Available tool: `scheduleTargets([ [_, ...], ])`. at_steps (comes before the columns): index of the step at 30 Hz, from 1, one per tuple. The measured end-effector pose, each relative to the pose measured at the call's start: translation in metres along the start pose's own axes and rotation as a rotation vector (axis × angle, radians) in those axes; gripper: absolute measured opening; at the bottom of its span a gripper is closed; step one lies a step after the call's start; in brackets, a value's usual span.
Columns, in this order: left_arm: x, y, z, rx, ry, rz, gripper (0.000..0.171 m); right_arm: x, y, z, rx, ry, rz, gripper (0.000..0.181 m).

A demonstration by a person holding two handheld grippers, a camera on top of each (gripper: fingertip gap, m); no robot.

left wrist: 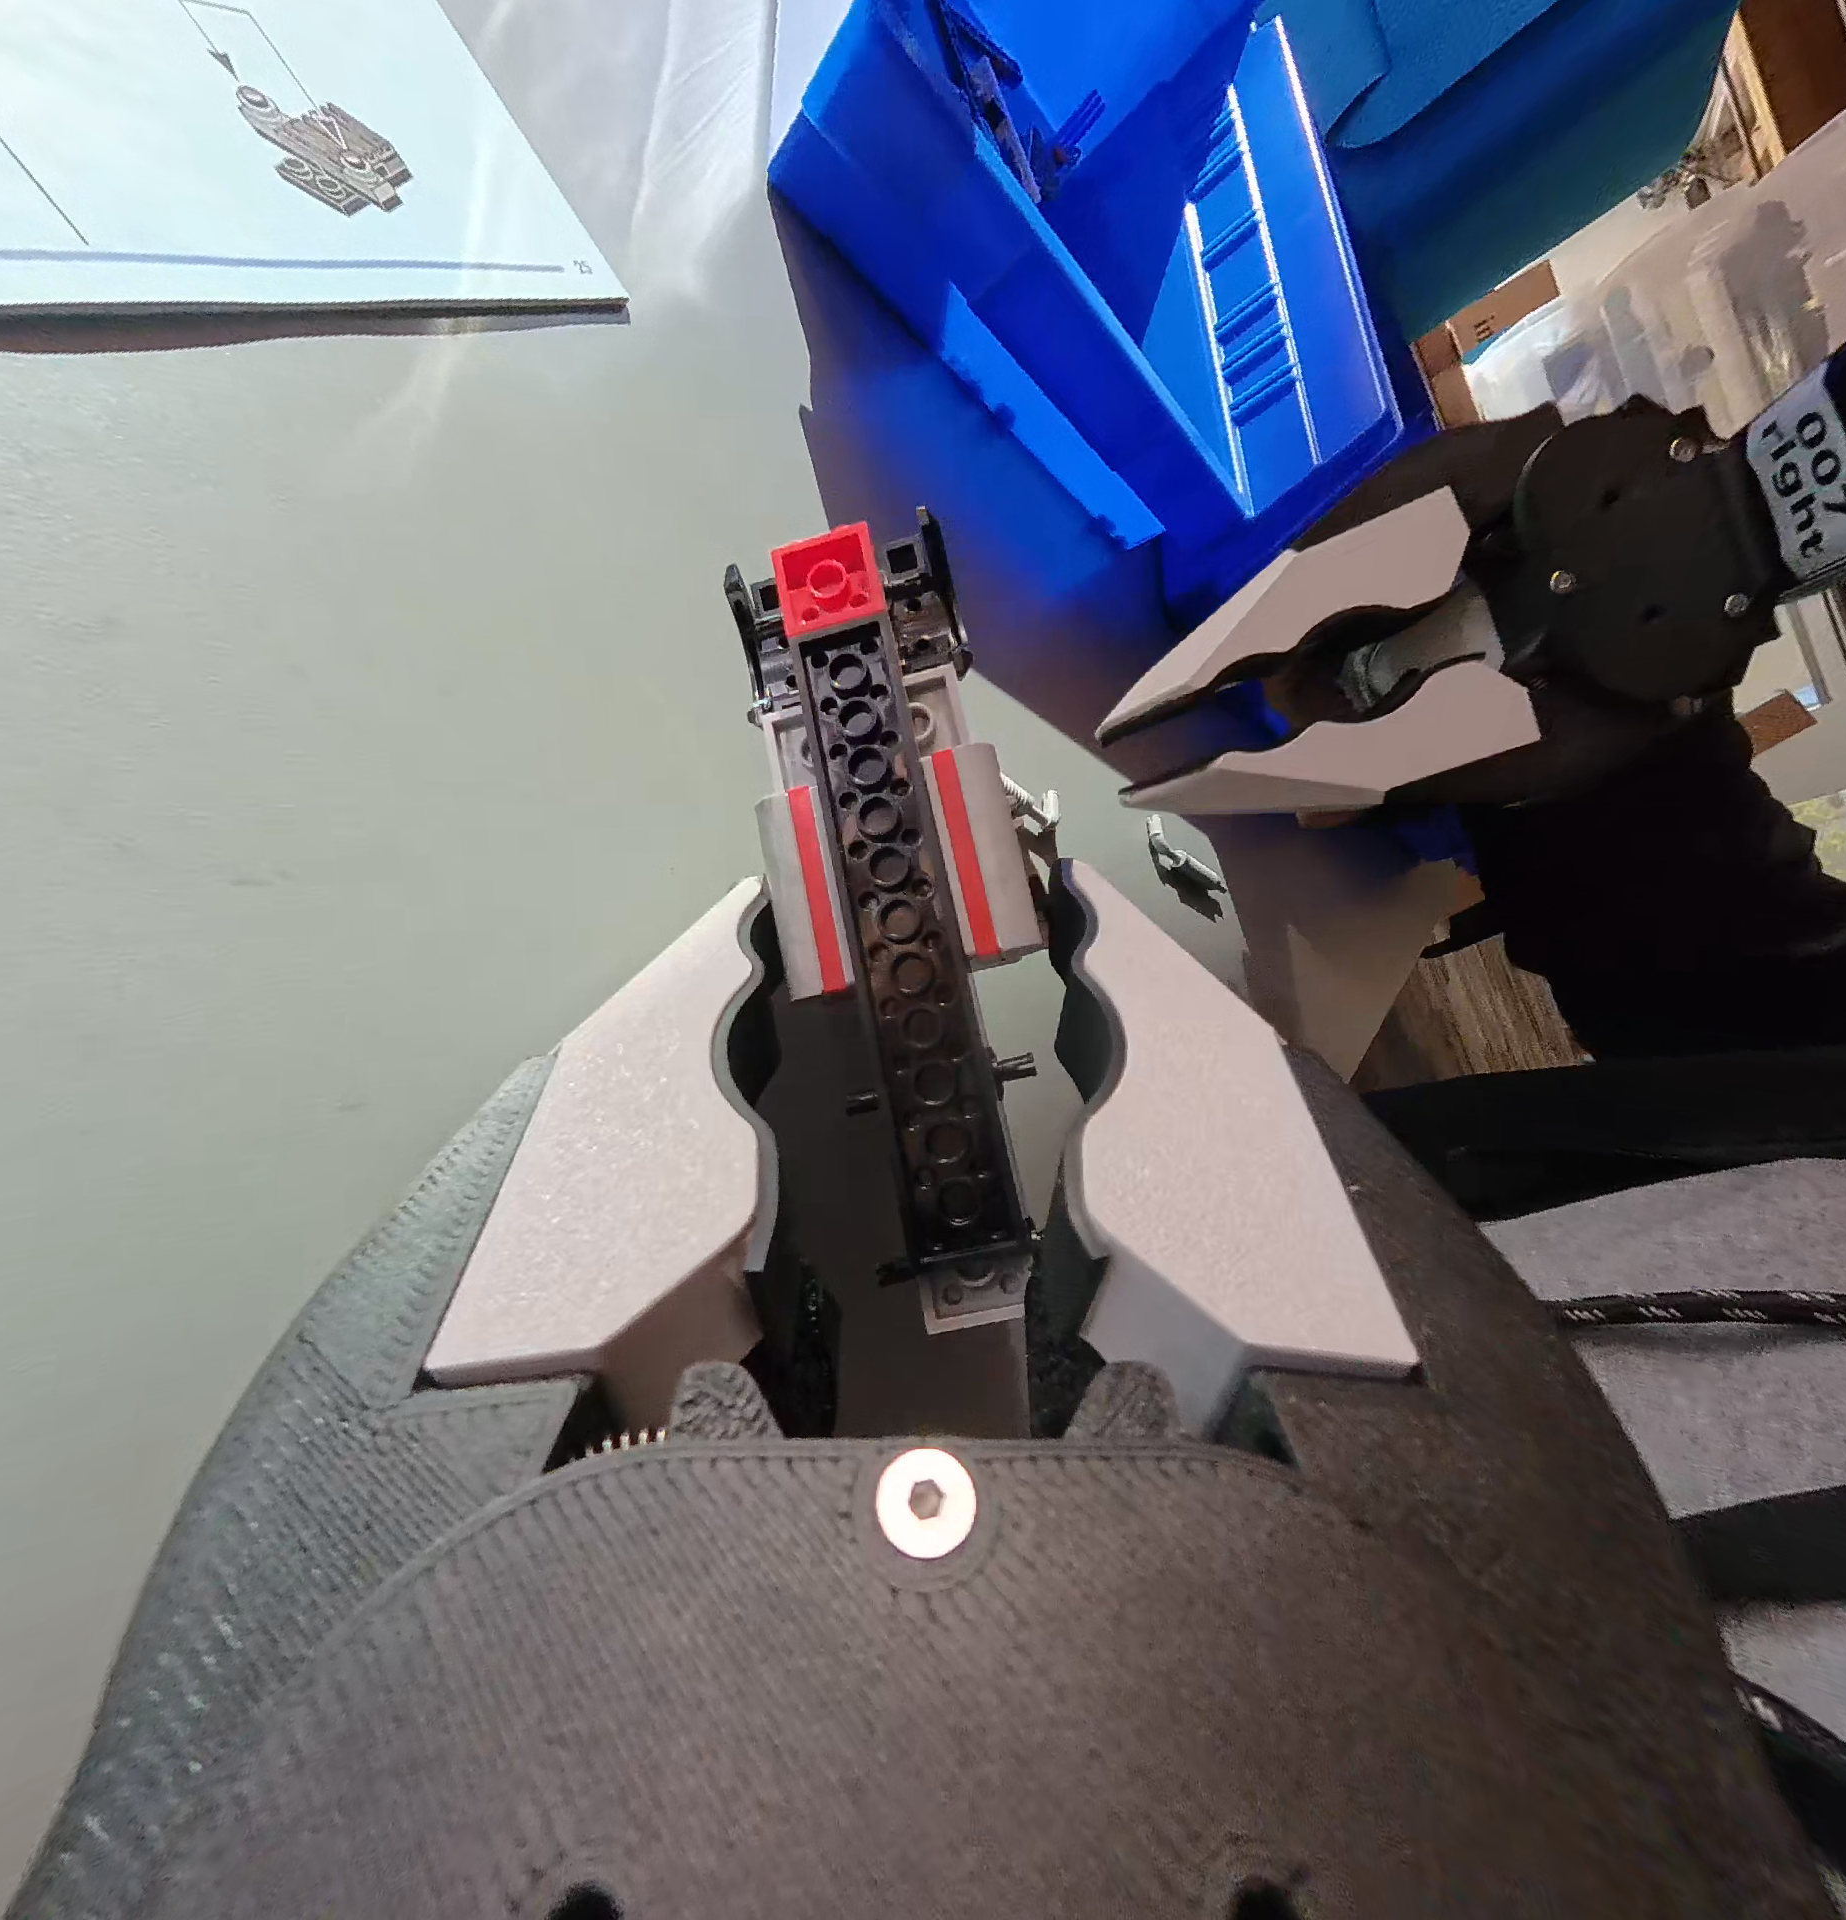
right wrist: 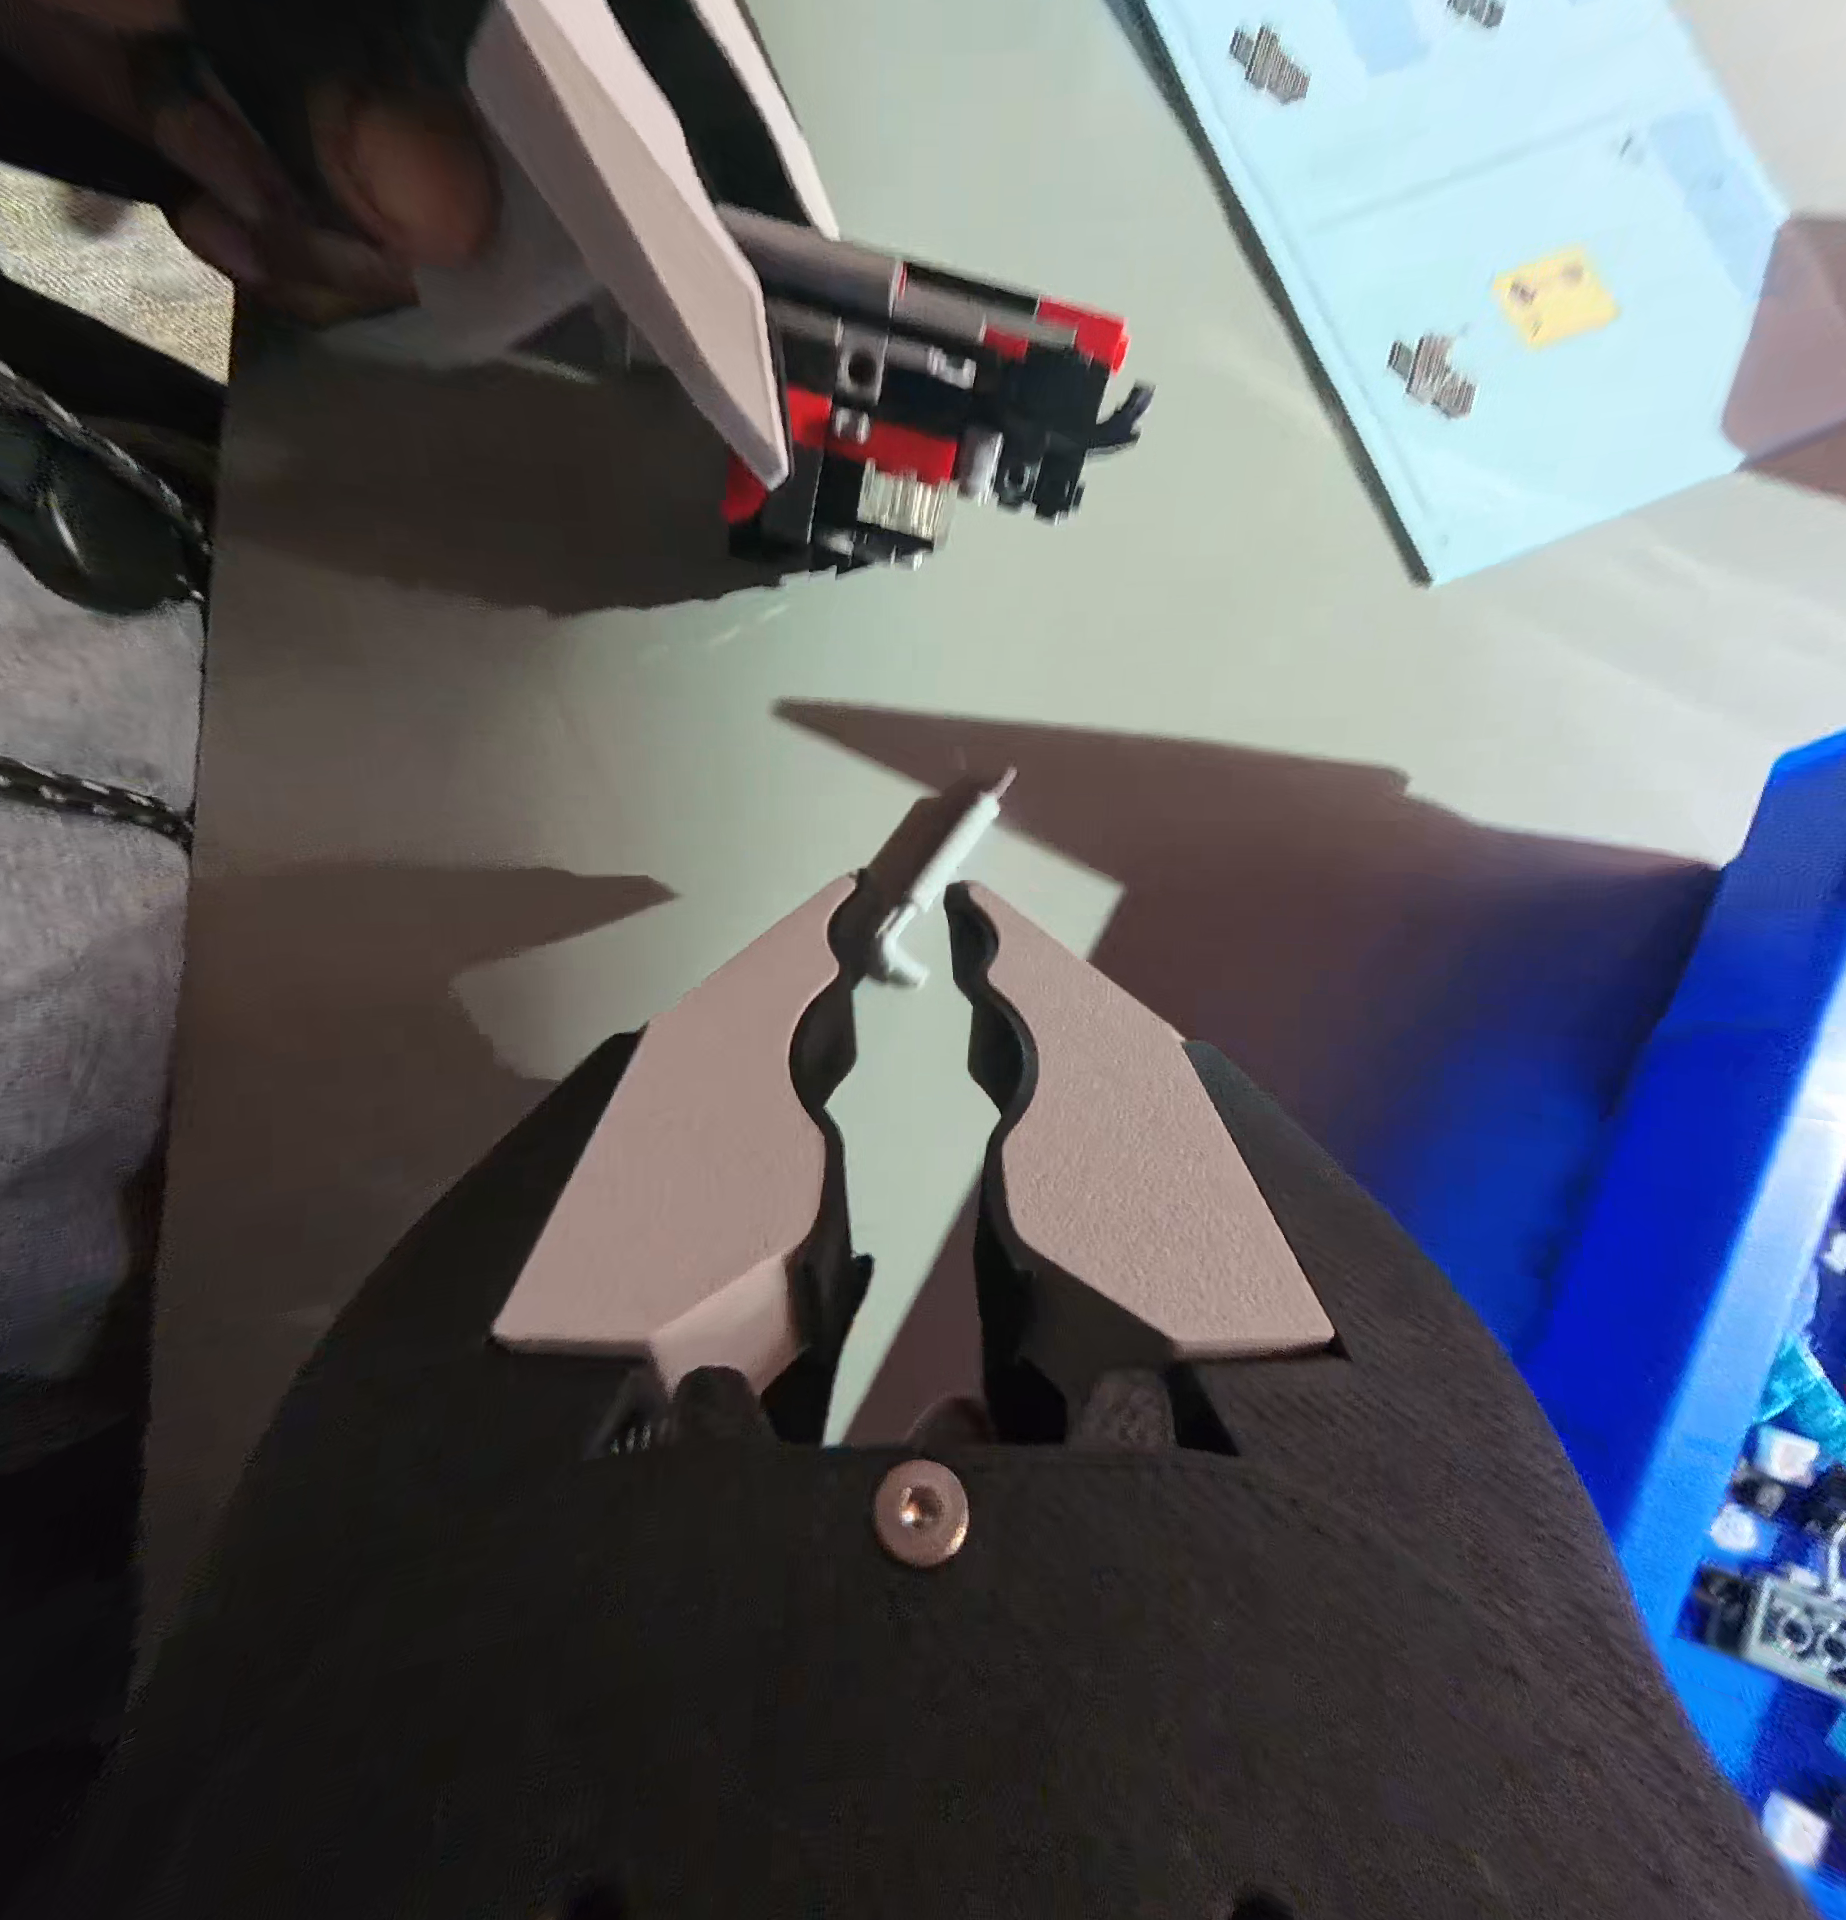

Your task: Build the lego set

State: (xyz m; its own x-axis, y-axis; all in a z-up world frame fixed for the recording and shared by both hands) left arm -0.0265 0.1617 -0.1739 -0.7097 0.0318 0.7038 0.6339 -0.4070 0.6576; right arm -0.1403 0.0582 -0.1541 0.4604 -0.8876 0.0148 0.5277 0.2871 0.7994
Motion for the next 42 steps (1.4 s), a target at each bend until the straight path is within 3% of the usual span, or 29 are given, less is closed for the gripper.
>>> scheduleTargets([
  [6, 0.002, -0.002, 0.001, 0.005, 0.009, -0.014, 0.052, -0.003, -0.021, 0.003, -0.036, -0.077, -0.001, 0.025],
  [11, 0.004, -0.004, 0.000, -0.001, 0.010, -0.027, 0.052, -0.005, -0.030, -0.006, -0.050, -0.101, 0.024, 0.019],
  [17, 0.004, 0.000, 0.000, 0.005, 0.002, -0.042, 0.052, -0.009, -0.019, -0.011, 0.035, -0.072, 0.034, 0.002],
  [22, -0.003, 0.012, -0.005, 0.005, 0.004, -0.095, 0.052, -0.002, 0.001, -0.005, 0.152, -0.066, -0.001, 0.002],
  [28, -0.015, 0.023, -0.008, -0.006, 0.027, -0.121, 0.052, 0.030, -0.011, -0.009, 0.067, -0.213, -0.056, 0.006],
  [35, -0.017, 0.023, -0.010, -0.020, -0.015, -0.024, 0.052, 0.039, -0.013, -0.034, 0.054, -0.166, -0.199, 0.017],
  [39, -0.019, 0.025, -0.011, -0.014, -0.082, 0.114, 0.052, 0.041, -0.008, -0.040, 0.050, -0.164, -0.145, 0.008],
  [42, -0.017, 0.029, -0.017, -0.007, -0.144, 0.219, 0.052, 0.044, 0.010, -0.037, 0.138, -0.197, -0.066, 0.008],
])
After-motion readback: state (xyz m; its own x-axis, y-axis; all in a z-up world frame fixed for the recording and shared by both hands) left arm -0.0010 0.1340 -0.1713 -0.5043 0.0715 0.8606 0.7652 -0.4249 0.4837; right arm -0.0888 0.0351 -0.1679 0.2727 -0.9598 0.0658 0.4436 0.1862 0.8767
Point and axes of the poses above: each gripper's, where its closed fingertips meet, z back along the fingers, y out of its top, x = y × z across the jaws, the point moved 5 cm from there along z, back along the fingers, and after that the axes turned 13 degrees about x, right-handed, at the moved point
